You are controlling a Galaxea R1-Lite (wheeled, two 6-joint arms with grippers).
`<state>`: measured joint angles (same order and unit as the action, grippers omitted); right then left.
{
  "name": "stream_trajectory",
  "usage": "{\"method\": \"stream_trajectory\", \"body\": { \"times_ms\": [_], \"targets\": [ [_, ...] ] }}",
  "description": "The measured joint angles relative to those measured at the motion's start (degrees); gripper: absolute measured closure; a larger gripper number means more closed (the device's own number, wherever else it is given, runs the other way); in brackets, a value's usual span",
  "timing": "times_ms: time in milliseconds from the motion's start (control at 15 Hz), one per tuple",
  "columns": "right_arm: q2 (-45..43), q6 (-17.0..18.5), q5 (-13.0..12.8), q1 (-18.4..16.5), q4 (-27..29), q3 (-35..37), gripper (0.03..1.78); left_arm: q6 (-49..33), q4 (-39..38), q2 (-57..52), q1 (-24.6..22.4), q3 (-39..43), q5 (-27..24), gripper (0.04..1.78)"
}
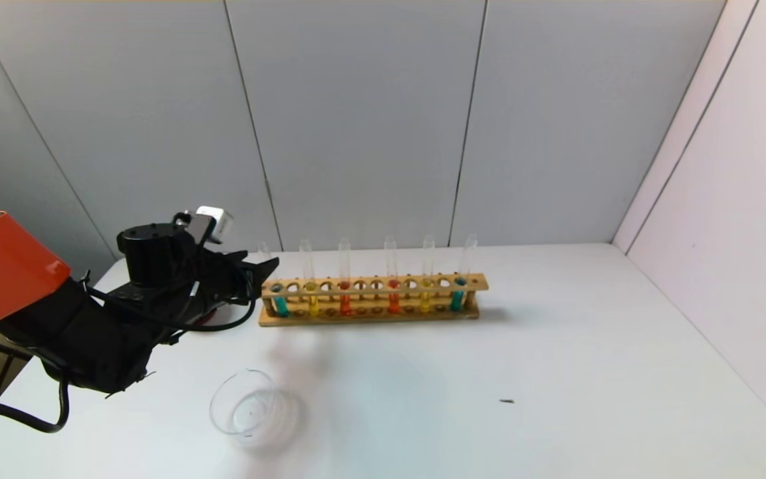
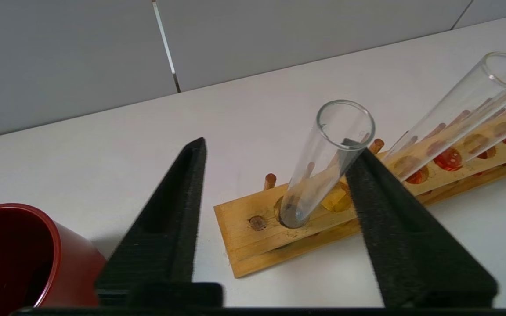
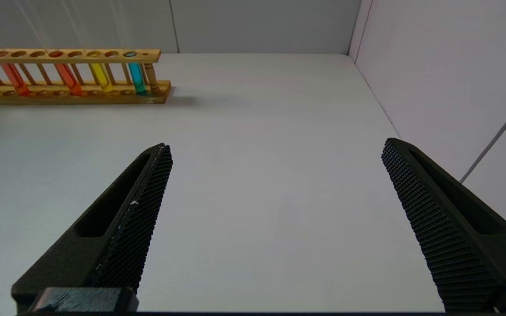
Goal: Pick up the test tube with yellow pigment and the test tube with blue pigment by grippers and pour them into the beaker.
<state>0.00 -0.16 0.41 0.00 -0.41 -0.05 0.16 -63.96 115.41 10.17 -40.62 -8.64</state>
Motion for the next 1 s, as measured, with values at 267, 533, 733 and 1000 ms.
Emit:
{"method": "stream_trajectory", "body": {
  "times_ms": [267, 533, 733, 1000],
  "targets": [
    [0.00, 0.00, 0.00, 0.00, 0.00, 0.00, 0.07, 0.02, -0.10, 0.44, 0.09, -0.26, 0.02, 1.46],
    [0.00, 0.00, 0.00, 0.00, 0.01, -0.02, 0.07, -0.02, 0.05, 0.20, 0.24, -0.12, 0.10, 1.52],
    [0.00, 0.00, -0.01, 0.00, 0.01, -0.02, 0.07, 0.05, 0.93, -1.52, 0.55, -0.37, 0.30, 1.52],
    [0.00, 0.00, 0.00, 0.00, 0.00, -0.02, 0.07, 0.05, 6.47, -5.73, 1.05, -2.54, 0.40, 1.52]
  ]
}}
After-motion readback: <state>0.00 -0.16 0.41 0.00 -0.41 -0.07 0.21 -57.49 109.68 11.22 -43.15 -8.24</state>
